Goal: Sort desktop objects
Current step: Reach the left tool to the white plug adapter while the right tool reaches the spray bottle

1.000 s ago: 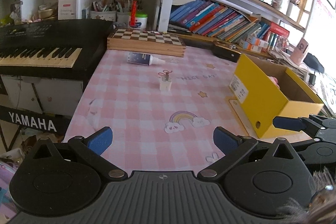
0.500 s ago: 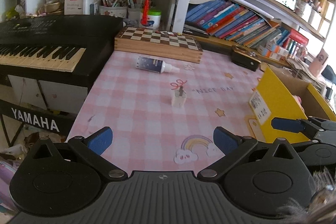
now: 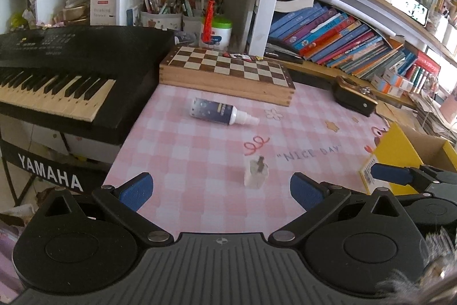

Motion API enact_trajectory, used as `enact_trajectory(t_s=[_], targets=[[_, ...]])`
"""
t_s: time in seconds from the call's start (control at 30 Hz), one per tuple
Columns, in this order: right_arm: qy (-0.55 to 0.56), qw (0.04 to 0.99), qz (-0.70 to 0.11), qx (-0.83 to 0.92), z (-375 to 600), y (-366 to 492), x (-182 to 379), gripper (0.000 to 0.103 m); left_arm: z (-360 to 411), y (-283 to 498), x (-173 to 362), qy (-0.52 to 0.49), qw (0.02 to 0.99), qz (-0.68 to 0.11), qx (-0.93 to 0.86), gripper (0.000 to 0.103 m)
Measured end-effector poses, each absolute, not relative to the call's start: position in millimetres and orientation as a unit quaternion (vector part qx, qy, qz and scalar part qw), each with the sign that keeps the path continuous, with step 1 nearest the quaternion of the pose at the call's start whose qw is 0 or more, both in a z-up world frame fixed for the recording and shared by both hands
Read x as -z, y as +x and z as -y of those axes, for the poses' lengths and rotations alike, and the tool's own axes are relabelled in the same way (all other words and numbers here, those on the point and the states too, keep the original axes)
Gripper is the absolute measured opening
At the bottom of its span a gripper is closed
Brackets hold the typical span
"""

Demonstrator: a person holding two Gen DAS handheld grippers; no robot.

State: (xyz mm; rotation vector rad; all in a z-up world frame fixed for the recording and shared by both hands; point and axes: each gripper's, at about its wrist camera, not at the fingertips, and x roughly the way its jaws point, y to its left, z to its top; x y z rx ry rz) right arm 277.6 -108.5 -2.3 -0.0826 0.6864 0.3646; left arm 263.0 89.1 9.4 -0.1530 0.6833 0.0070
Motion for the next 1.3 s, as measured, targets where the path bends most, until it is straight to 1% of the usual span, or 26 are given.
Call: enact_trajectory(t_s=[0.33, 0.67, 0.87, 0.97, 1.07, 1.1, 1.17, 1.23, 1.27, 1.3], targets=[[-0.028, 0.926, -0.327, -0.185, 108.4, 321.1, 1.7, 0.095, -95.6, 308.0, -10.6, -0.058, 0.939, -0.338, -0.001, 0.103], [-0.022, 0.920, -0.343, -0.188, 98.0, 361.0, 9.5, 0.095, -100.1, 339.0, -1.0, -0.056, 0.935, -0.351, -0.008, 0.103], [-0.013, 0.924, -0.346, -0.166, 105.1, 375.5, 11.3, 0.095, -94.0, 339.3, 12.4, -0.058, 0.928, -0.367, 0.012, 0.103], [-0.013, 0.924, -0.345, -0.161, 108.2, 379.7, 11.7, 0.095, -87.3, 332.7, 17.6, -0.067, 0.927, -0.369, 0.031, 0.101], [-0.013, 0.924, -0.346, -0.161, 110.0, 382.6, 12.3, 0.095, -77.0, 327.1, 25.3, -0.071, 0.923, -0.374, 0.053, 0.100], [-0.014, 0.924, -0.347, -0.161, 110.1, 383.5, 12.4, 0.095, -71.9, 325.9, 28.9, -0.064, 0.922, -0.377, 0.058, 0.099], [-0.015, 0.924, -0.347, -0.162, 109.1, 384.5, 12.4, 0.095, -64.1, 325.9, 35.6, -0.051, 0.922, -0.377, 0.063, 0.093], [-0.016, 0.923, -0.347, -0.165, 107.8, 385.3, 12.3, 0.095, -57.9, 328.7, 45.5, -0.040, 0.921, -0.382, 0.062, 0.082], [-0.017, 0.923, -0.347, -0.166, 107.2, 385.5, 12.0, 0.095, -56.5, 331.2, 50.2, -0.038, 0.920, -0.386, 0.060, 0.080], [-0.019, 0.923, -0.347, -0.168, 106.2, 385.7, 11.8, 0.095, -55.5, 333.3, 54.2, -0.037, 0.919, -0.389, 0.057, 0.075]])
